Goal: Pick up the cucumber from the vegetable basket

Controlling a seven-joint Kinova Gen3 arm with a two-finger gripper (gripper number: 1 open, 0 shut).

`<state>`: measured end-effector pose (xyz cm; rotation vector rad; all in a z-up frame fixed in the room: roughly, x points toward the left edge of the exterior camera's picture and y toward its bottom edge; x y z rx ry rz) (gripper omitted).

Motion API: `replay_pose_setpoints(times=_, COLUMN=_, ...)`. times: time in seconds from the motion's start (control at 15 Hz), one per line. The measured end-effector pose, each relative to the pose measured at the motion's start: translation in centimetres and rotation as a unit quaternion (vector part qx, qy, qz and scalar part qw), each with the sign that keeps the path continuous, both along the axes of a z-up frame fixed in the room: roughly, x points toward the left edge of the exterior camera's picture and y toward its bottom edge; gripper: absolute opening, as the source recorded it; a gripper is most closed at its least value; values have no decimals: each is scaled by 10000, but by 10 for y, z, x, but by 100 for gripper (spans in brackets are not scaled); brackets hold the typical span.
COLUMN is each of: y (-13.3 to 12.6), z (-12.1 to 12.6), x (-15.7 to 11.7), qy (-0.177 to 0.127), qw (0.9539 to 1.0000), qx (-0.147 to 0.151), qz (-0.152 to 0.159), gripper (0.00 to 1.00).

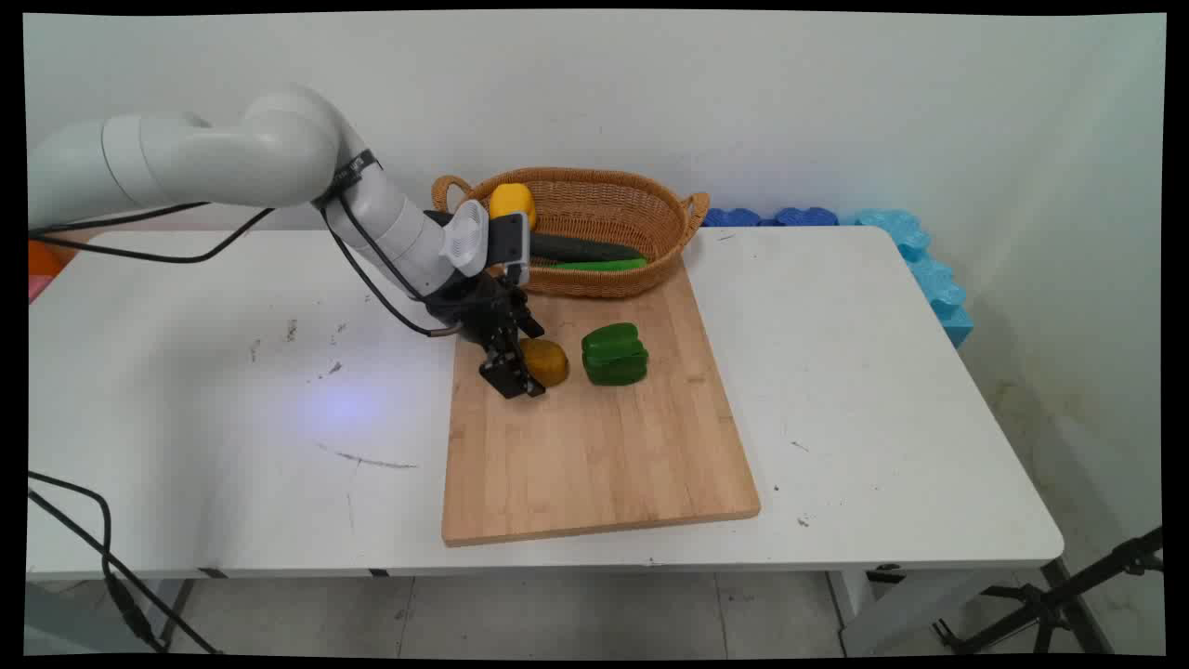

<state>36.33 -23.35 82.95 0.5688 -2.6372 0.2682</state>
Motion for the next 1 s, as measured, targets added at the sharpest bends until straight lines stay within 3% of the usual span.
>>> replay_pose_setpoints(times=0.47, y=-14, z=36, x=8, qy=114, qw=9996, qx=-222, qz=-127, gripper=100)
replay_pose_setpoints(times=1.0, y=-68, z=89, x=37, qy=-10, qw=9967, qx=-735, qz=-356, gripper=100)
